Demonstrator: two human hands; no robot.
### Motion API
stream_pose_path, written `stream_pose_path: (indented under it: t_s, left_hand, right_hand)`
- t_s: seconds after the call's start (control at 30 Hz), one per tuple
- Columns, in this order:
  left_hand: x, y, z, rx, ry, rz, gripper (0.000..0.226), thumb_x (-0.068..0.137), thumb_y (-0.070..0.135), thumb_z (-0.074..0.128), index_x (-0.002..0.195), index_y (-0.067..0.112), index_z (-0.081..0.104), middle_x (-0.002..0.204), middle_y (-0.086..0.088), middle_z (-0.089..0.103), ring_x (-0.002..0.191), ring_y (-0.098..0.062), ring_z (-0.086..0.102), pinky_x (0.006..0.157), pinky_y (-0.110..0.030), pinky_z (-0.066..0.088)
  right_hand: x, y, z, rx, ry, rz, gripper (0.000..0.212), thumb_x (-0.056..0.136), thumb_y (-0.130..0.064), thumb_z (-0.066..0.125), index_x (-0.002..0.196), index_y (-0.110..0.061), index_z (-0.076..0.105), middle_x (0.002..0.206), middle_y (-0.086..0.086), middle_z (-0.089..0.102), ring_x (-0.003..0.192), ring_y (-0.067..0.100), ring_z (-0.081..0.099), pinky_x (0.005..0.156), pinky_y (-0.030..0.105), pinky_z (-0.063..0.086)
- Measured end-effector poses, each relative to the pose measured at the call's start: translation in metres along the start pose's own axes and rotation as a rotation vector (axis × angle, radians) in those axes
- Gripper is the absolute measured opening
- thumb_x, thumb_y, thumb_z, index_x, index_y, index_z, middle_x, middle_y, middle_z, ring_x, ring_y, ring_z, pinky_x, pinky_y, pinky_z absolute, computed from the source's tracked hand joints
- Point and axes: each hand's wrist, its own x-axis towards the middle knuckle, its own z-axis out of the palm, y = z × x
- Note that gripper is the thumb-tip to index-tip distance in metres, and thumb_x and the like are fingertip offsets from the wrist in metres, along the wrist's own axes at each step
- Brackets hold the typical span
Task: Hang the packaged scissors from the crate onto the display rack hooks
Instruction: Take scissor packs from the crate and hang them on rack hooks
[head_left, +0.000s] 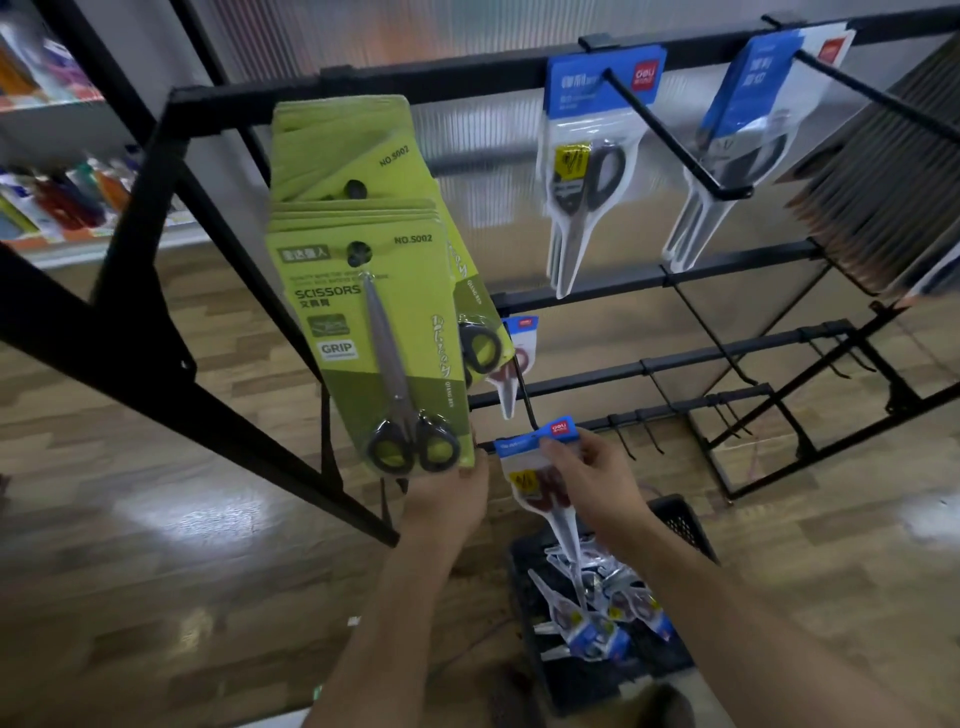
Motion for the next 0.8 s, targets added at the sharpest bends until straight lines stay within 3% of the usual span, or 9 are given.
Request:
stream_pose_path:
  t_s: [0.13,0.27,0.4,0.53,0.63,0.7,0.77,0.8]
  left_hand:
    - [-0.011,-0.002,-0.002,0.029,0.058,0.172,0.031,0.103,0.032,0.056,0.128,0.017,0.063,0.122,-0.010,0.067,0.115,-0.029,0.063,0.102,-0.045,0.051]
    - [-0.016,-0.001,-0.003,0.096,0.082,0.266,0.033,0.102,0.036,0.057,0.135,0.033,0.057,0.136,0.001,0.060,0.121,-0.022,0.058,0.104,-0.041,0.050]
    - [-0.017,0.004,0.002,0.203,0.091,0.329,0.033,0.102,0.037,0.054,0.135,0.037,0.052,0.137,0.002,0.057,0.120,-0.025,0.059,0.096,-0.034,0.050]
    - [-0.024,0.012,0.007,0.325,0.030,0.295,0.034,0.103,0.038,0.048,0.136,0.043,0.044,0.136,0.002,0.059,0.116,-0.026,0.061,0.083,-0.031,0.039]
    - [-0.030,0.019,0.010,0.317,0.030,0.256,0.036,0.104,0.041,0.047,0.139,0.043,0.044,0.142,0.005,0.055,0.125,-0.023,0.056,0.084,-0.031,0.032]
    - [-0.034,0.024,0.012,0.318,0.030,0.275,0.036,0.104,0.040,0.046,0.141,0.042,0.044,0.144,0.010,0.051,0.128,-0.021,0.053,0.086,-0.032,0.033]
    - [-0.039,0.029,0.016,0.298,0.018,0.313,0.038,0.104,0.037,0.047,0.142,0.038,0.046,0.144,0.011,0.050,0.128,-0.020,0.052,0.091,-0.035,0.042]
    - [-0.040,0.031,0.019,0.288,0.014,0.330,0.038,0.103,0.036,0.049,0.142,0.036,0.047,0.143,0.010,0.050,0.127,-0.019,0.052,0.095,-0.037,0.045]
  right_hand:
    - [-0.005,0.002,0.000,0.015,0.048,-0.028,0.013,0.101,-0.025,0.062,0.101,-0.016,0.070,0.089,0.002,0.077,0.078,0.009,0.076,0.061,0.016,0.055]
    - [-0.001,0.002,0.000,-0.044,0.047,-0.033,0.016,0.101,-0.028,0.061,0.100,-0.014,0.070,0.084,0.000,0.077,0.076,0.009,0.075,0.060,0.016,0.053]
    - [0.025,-0.006,0.010,-0.120,0.078,-0.012,0.026,0.103,-0.031,0.059,0.086,-0.013,0.066,0.063,-0.004,0.066,0.058,0.008,0.064,0.052,0.019,0.047]
    - [0.068,-0.025,0.016,-0.117,0.041,0.018,0.030,0.101,-0.037,0.060,0.103,-0.008,0.069,0.097,0.016,0.074,0.085,0.020,0.068,0.081,0.037,0.055]
    - [0.078,-0.034,0.010,-0.166,0.082,-0.014,0.055,0.097,-0.044,0.066,0.138,-0.010,0.054,0.126,0.007,0.064,0.107,0.018,0.060,0.090,0.034,0.050]
    - [0.069,-0.031,-0.003,-0.231,0.072,-0.017,0.067,0.096,-0.043,0.067,0.151,-0.013,0.041,0.141,0.005,0.055,0.121,0.020,0.055,0.099,0.038,0.048]
    - [0.054,-0.017,-0.023,-0.309,0.031,0.002,0.068,0.096,-0.039,0.069,0.153,-0.018,0.039,0.149,0.006,0.051,0.128,0.022,0.054,0.099,0.038,0.049]
    - [0.046,-0.010,-0.034,-0.353,0.020,-0.001,0.066,0.095,-0.037,0.070,0.153,-0.020,0.040,0.151,0.006,0.050,0.129,0.021,0.054,0.092,0.032,0.050]
